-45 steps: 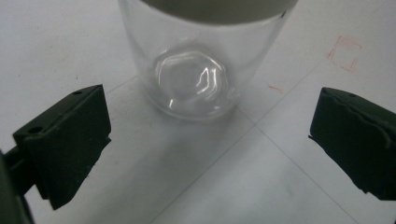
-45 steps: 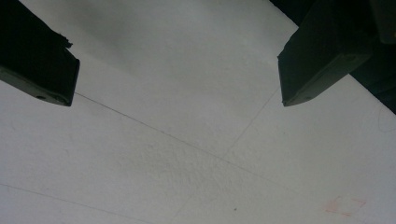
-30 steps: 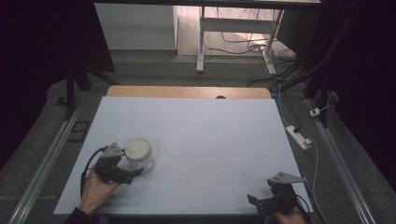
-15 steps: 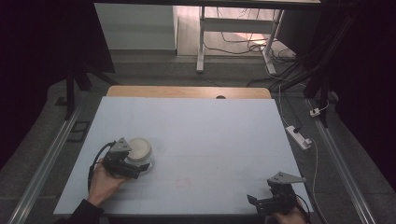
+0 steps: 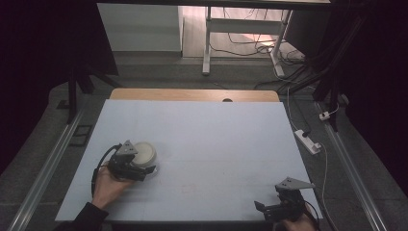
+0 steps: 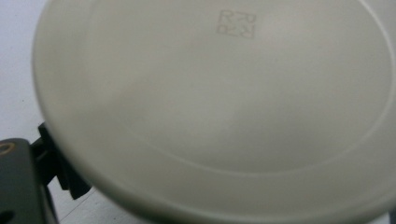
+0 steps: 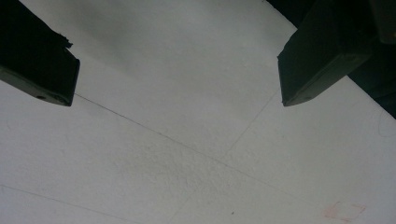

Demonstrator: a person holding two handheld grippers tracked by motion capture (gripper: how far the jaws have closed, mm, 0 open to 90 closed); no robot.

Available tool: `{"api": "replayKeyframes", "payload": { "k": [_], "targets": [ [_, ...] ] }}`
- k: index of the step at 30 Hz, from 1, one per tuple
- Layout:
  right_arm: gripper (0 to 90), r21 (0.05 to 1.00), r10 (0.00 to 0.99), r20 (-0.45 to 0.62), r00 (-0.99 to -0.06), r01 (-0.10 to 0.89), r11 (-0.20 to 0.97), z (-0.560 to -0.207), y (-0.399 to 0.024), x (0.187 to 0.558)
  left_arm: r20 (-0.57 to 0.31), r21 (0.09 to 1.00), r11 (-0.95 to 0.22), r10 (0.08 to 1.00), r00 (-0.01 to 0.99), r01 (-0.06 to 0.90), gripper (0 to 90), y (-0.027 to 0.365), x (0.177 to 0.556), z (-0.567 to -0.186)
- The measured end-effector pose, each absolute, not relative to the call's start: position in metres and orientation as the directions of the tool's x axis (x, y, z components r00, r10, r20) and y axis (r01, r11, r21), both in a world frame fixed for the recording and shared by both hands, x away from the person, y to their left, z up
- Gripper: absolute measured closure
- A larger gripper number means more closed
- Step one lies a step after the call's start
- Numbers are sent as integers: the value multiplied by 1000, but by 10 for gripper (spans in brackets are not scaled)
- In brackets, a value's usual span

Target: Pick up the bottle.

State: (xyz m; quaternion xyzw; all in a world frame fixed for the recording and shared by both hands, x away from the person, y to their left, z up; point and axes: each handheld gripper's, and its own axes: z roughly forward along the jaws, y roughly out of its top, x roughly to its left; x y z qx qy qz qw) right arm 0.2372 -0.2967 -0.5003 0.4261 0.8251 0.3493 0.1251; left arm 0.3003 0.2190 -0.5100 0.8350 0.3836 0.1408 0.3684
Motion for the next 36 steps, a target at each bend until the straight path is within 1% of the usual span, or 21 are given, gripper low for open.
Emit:
{"api": "replayKeyframes", "payload": {
  "k": [17, 24, 30, 36],
  "targets": [
    [0, 683, 787, 86, -611, 611, 400, -500, -296, 237, -44, 710, -437, 755, 654, 552, 72, 216, 300, -508],
    [0, 683, 787, 86, -611, 611, 400, -500, -296, 237, -6, 702, -465, 753, 658, 539, 73, 211, 299, -505],
    [0, 683, 786, 88, -612, 611, 399, -500, -296, 237, -1, 700, -481, 738, 675, 527, 73, 206, 298, -501],
    [0, 683, 785, 90, -613, 612, 399, -500, -296, 237, -23, 712, -472, 724, 690, 519, 73, 204, 300, -494]
  ]
}}
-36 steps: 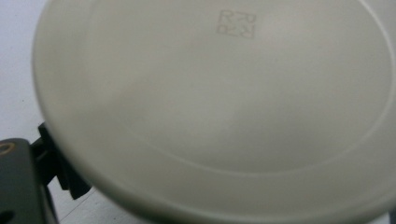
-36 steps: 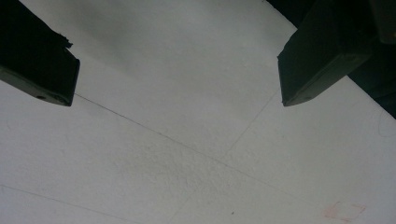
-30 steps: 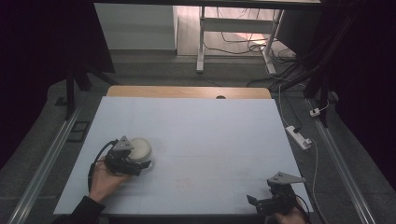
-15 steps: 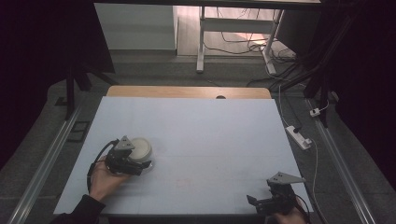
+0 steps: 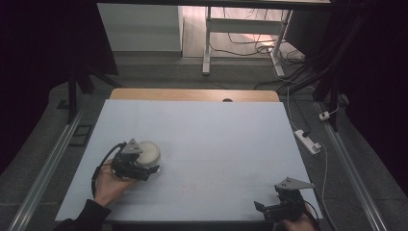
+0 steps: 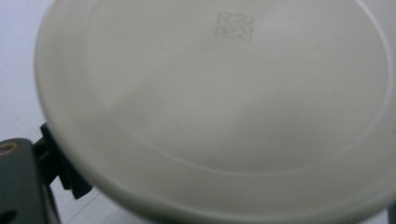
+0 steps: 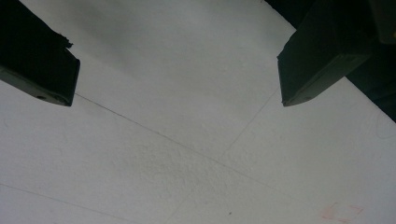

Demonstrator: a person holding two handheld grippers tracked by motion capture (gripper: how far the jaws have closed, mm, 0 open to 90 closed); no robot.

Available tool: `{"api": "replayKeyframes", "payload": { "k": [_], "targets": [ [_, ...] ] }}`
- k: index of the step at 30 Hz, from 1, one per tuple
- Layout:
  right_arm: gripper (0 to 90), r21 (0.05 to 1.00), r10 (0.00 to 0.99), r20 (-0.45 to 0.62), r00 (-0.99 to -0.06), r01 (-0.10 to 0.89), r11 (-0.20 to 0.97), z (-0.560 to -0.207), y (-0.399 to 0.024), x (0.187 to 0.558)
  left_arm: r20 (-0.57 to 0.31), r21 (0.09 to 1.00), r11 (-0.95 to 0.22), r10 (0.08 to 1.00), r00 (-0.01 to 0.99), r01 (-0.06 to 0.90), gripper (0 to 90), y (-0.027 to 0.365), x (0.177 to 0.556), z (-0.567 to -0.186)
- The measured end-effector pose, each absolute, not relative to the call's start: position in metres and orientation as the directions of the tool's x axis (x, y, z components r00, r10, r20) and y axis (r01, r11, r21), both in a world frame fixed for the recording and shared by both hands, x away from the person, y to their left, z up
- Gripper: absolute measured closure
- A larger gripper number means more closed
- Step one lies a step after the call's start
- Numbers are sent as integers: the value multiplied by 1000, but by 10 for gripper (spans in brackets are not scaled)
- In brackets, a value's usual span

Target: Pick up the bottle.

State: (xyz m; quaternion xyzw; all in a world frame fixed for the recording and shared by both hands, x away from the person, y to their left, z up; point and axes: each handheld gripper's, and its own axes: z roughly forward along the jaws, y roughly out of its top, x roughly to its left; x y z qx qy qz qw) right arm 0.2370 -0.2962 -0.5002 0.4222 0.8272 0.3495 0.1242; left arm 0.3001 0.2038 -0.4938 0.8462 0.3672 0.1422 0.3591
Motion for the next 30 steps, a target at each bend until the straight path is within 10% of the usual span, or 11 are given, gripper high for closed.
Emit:
{"api": "replayKeyframes", "payload": {
  "k": [30],
  "targets": [
    [0, 691, 783, 115, -612, 615, 380, -500, -299, 238, 4, 716, -563, 594, 805, 412, 73, 148, 316, -460]
  ]
}}
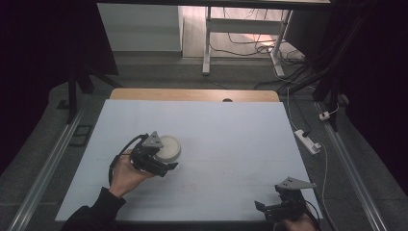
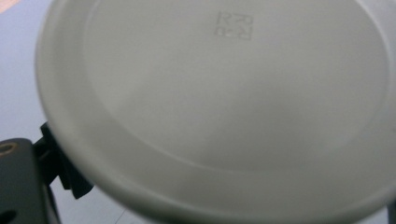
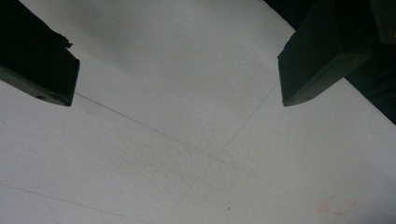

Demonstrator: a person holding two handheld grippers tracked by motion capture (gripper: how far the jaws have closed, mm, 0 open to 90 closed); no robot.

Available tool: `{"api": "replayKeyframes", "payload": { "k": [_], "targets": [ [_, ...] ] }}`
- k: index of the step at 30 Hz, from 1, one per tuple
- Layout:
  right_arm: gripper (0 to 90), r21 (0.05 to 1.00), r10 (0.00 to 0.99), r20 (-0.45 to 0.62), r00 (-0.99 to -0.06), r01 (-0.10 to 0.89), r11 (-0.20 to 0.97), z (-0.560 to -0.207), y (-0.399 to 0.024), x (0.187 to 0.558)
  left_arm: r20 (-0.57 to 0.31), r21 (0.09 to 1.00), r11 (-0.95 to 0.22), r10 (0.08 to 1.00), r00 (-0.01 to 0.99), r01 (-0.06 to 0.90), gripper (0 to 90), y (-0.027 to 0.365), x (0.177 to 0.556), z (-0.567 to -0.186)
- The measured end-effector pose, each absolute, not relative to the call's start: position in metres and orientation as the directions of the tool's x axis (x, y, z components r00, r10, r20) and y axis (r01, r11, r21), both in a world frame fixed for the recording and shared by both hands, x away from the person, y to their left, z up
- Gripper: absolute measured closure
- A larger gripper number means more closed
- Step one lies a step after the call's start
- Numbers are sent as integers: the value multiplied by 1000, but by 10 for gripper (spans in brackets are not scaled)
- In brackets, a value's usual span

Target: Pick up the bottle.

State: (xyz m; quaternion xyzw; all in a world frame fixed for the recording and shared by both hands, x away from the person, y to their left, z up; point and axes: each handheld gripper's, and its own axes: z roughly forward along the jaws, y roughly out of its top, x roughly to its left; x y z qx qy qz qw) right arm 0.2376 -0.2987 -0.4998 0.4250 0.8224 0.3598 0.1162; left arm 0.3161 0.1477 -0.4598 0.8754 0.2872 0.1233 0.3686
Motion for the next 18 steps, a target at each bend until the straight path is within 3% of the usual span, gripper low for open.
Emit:
{"api": "replayKeyframes", "payload": {
  "k": [18],
  "targets": [
    [0, 688, 783, 102, -614, 612, 390, -500, -298, 237, 11, 720, -593, 528, 849, 359, 73, 116, 323, -449]
  ]
}}
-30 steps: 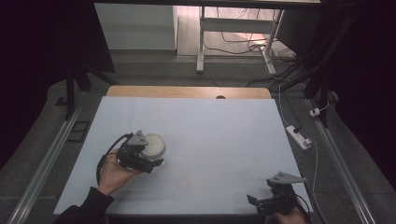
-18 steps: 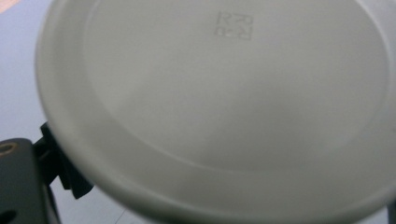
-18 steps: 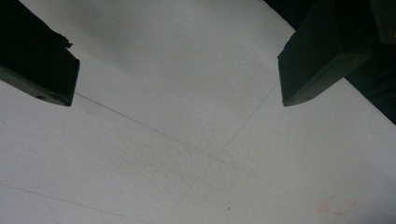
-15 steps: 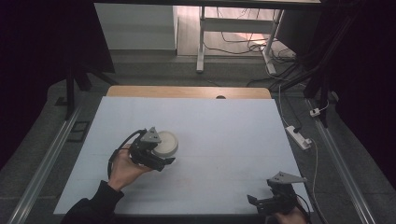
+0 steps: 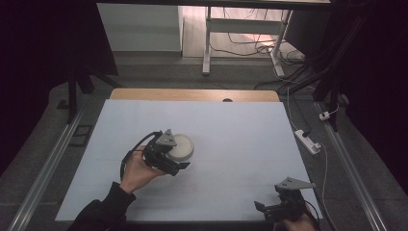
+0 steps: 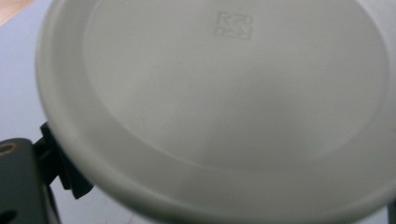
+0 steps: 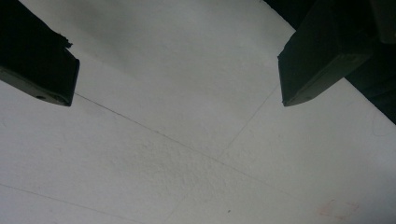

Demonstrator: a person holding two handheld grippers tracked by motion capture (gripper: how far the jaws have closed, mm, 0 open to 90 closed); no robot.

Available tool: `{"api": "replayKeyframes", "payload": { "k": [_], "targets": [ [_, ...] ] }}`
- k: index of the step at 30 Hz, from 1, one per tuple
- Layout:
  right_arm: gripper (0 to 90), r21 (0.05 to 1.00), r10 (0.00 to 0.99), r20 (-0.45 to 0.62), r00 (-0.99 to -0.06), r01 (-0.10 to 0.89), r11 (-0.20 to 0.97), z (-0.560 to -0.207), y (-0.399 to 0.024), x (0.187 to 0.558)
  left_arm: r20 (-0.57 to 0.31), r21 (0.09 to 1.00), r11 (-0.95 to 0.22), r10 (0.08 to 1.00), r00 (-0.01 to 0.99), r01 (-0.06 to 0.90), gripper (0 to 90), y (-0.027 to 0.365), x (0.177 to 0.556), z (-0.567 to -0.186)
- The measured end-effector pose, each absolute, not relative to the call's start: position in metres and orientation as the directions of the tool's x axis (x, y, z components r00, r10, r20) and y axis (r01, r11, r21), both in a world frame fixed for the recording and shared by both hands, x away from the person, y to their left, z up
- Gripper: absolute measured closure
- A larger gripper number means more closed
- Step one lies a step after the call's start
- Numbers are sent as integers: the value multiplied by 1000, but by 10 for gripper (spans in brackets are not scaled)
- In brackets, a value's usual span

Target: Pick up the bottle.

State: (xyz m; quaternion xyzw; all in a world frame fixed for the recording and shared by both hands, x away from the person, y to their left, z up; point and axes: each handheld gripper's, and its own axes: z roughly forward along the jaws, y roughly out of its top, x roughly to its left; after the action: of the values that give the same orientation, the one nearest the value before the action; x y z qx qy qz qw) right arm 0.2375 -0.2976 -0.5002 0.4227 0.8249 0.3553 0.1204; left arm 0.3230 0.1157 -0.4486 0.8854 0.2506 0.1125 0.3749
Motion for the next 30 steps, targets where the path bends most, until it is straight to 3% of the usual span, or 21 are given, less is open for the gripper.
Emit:
{"api": "replayKeyframes", "payload": {
  "k": [30],
  "targets": [
    [0, 692, 780, 93, -619, 603, 397, -500, -298, 237, 10, 736, -610, 443, 897, 293, 74, 82, 318, -450]
  ]
}}
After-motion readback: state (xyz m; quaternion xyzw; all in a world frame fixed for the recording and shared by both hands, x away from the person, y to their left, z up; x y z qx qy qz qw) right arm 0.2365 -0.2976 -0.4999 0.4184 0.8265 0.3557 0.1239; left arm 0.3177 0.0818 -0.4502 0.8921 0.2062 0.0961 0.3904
